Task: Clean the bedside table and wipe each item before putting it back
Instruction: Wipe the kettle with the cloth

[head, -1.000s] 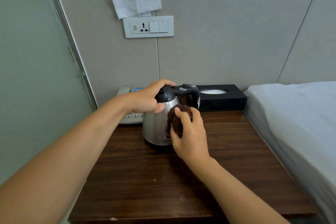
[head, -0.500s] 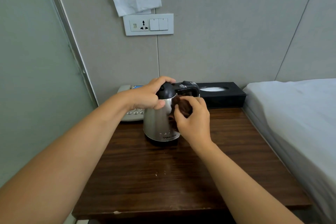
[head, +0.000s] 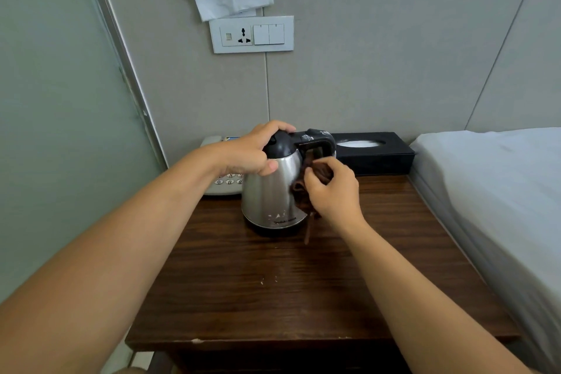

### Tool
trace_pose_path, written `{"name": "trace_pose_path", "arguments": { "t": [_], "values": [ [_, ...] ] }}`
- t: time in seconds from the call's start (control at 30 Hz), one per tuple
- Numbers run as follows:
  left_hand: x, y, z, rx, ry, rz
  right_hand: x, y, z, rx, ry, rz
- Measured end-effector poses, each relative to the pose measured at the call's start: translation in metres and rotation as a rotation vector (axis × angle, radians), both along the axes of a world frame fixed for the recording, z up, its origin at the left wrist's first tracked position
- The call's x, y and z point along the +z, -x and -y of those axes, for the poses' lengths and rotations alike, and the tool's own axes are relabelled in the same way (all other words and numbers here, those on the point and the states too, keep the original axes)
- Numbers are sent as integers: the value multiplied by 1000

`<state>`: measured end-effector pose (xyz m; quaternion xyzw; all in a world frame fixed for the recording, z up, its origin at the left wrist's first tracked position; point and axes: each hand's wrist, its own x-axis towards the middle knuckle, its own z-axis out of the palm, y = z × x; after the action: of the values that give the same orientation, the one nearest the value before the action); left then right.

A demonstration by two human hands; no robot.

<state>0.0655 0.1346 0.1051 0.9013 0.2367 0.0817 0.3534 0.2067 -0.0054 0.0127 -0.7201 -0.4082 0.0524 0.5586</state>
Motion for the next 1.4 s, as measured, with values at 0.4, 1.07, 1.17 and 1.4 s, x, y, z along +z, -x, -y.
{"name": "trace_pose_path", "arguments": {
  "t": [0.4, 1.07, 1.17, 1.4],
  "values": [
    [-1, -1, 2, 20, -41, -6, -54, 36, 35, 97, 327, 265],
    [-3, 0, 2, 52, -97, -13, -50, 34, 37, 128, -9, 320],
    [-4, -2, 1, 77, -112, -15, -65, 37, 44, 230, 231, 491],
    [-2, -2, 2, 91, -94, -22, -36, 48, 35, 128, 12, 342]
  ]
}}
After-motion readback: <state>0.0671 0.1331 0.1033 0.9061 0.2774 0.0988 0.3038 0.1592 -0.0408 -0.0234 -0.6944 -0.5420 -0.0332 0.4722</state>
